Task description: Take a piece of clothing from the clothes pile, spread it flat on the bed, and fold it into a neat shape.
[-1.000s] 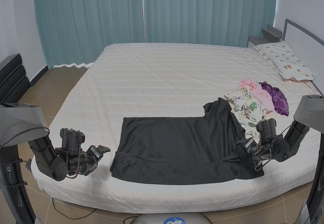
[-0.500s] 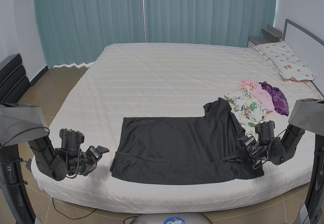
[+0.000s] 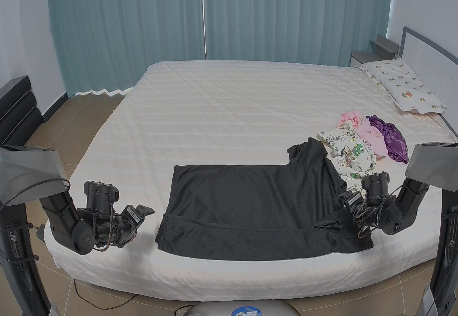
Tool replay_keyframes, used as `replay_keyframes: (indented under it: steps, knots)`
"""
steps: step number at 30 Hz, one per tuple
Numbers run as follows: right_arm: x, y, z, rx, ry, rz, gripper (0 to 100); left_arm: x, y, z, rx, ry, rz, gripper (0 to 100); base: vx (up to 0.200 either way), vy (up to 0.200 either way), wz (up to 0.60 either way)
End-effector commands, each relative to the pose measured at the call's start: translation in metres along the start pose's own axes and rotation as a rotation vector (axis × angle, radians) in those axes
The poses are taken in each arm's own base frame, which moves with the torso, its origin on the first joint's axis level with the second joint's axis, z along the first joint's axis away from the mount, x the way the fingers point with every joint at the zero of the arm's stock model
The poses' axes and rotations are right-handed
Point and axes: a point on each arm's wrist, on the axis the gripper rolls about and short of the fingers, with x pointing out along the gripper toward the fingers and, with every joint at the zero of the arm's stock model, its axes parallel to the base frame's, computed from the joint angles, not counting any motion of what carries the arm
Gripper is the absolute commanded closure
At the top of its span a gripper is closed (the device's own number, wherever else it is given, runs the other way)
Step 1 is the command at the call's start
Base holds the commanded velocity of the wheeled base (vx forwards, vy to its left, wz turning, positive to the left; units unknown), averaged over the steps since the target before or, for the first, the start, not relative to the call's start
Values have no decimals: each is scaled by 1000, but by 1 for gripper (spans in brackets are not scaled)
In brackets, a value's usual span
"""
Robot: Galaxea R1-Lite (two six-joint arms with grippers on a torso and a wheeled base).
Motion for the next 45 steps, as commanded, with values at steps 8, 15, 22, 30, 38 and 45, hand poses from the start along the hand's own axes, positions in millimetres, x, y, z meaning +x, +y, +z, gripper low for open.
replay_keyframes:
  steps: [8, 15, 22, 30, 38, 45]
  knots:
    - [-8, -1, 0, -4, 4, -4, 100, 1, 1, 0, -2, 1, 3, 0, 0, 0, 0]
    - [-21, 7, 5, -11, -4, 24, 100, 1, 1, 0, -2, 1, 3, 0, 0, 0, 0]
    - [-23, 0, 19, -127, -23, 21, 0, 1, 1, 0, -2, 1, 3, 0, 0, 0, 0]
    - [-17, -3, 21, -255, 41, 58, 0, 1, 2, -1, 1, 3, 6, 0, 0, 0, 0]
    - [9, -7, 22, -303, 39, 45, 0, 1, 2, -1, 1, 3, 6, 0, 0, 0, 0]
    - [22, -17, 30, -333, -9, 55, 0, 1, 2, -1, 1, 3, 6, 0, 0, 0, 0]
